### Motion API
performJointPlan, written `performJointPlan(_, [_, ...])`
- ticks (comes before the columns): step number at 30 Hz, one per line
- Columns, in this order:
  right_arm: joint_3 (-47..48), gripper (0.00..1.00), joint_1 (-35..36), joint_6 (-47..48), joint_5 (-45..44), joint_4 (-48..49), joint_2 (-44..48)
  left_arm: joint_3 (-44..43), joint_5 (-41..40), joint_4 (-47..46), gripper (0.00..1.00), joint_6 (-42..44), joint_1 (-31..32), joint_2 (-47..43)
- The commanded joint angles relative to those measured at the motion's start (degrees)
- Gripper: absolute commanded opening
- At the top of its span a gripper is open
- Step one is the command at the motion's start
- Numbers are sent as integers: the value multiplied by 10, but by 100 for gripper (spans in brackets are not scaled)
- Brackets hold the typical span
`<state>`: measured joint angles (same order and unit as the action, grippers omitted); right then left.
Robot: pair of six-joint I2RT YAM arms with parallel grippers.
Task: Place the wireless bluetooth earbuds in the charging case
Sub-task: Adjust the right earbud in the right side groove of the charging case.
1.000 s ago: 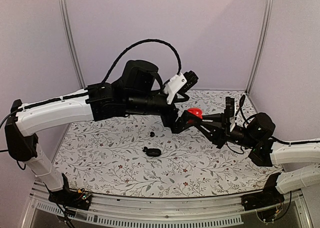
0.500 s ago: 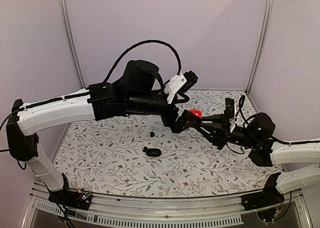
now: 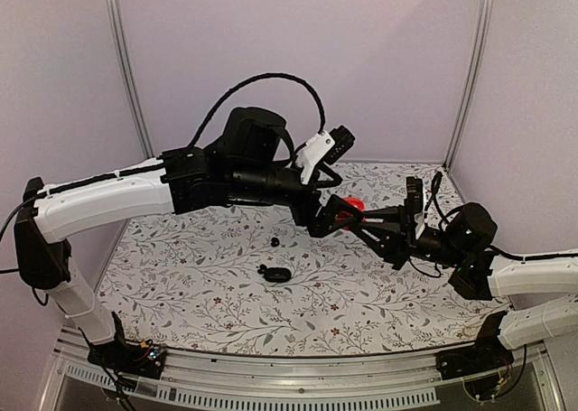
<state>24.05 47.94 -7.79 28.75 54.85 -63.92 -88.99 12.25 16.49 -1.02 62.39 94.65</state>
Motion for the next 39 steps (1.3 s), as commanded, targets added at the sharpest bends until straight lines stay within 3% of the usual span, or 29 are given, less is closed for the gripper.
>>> performJointPlan(1, [17,0,0,8,13,5,6,-14,20,-15,100,-17,-16,11])
performJointPlan(29, [17,0,0,13,11,-1,17,-31,72,-18,100,-44,-23,52])
performJointPlan(39, [14,0,0,8,-4,-1,20,7,120,-72,100,-51,-23,18])
